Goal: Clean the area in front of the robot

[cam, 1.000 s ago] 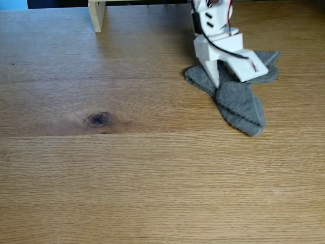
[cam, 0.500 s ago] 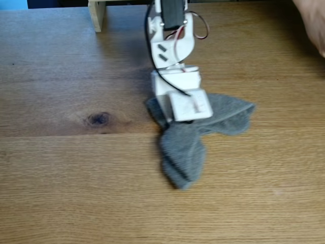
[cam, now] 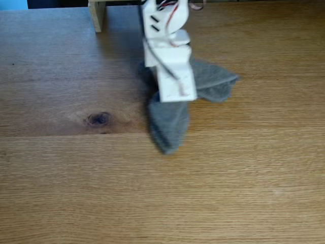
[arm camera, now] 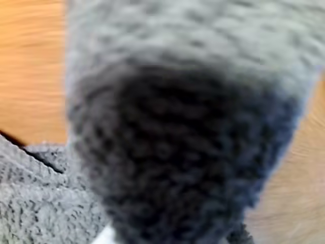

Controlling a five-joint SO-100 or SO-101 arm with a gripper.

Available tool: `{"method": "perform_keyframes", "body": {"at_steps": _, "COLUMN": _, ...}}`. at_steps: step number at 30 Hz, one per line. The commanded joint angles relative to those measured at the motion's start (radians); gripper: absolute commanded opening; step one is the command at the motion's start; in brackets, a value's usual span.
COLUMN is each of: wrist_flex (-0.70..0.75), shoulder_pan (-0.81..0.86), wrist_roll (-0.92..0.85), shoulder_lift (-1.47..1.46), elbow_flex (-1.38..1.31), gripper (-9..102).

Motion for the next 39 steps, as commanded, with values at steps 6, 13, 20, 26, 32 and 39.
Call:
{"method": "perform_keyframes", "body": {"at_steps": 6, "wrist_flex": -0.189, "shoulder_pan": -0.221, "wrist_roll": 0.026, "shoulder_lift": 0.120, "elbow_flex": 0.072, "gripper": 0}}
{"method": "perform_keyframes", "body": {"at_steps": 13, "wrist_flex": -0.574, "shoulder_pan": -0.086, "wrist_roll": -0.074, "shoulder_lift": -0.227, "elbow_flex": 0.094, "gripper": 0}}
{"method": "perform_keyframes", "body": {"at_steps": 20, "wrist_flex": -0.811, "shoulder_pan": 0.089, "wrist_roll": -0.222, "shoulder_lift": -0.423, "elbow_flex": 0.060, "gripper": 0}}
{"method": "perform_keyframes", "body": {"at_steps": 26, "wrist_flex": -0.617, "shoulder_pan": 0.302, "wrist_roll": -0.225, "shoulder_lift": -0.465, "elbow_flex": -0.092, "gripper": 0}}
{"method": "perform_keyframes", "body": {"at_steps": 32, "wrist_flex": -0.449, "shoulder_pan": 0.449, "wrist_roll": -0.186, "shoulder_lift": -0.453, "elbow_flex": -0.173, "gripper": 0}}
{"method": "perform_keyframes", "body": {"at_steps": 39, "wrist_flex": -0.141, "shoulder_pan": 0.482, "wrist_roll": -0.086, "shoulder_lift": -0.310, "elbow_flex": -0.170, "gripper": 0}}
